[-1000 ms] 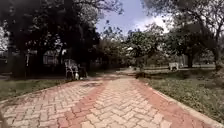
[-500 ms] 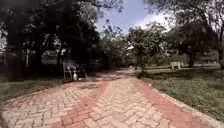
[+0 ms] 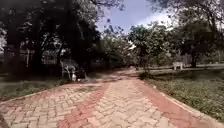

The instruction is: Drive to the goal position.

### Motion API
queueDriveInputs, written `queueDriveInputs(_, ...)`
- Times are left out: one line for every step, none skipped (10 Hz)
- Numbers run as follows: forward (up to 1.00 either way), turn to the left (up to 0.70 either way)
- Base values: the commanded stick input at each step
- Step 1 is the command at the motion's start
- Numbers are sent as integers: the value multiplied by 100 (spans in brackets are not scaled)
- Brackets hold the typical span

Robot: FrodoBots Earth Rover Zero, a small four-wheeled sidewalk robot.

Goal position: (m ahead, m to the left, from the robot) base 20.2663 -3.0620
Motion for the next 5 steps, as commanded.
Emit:
queueDriveInputs(70,-27)
queueDriveInputs(70,-35)
queueDriveInputs(70,-35)
queueDriveInputs(70,0)
queueDriveInputs(70,0)
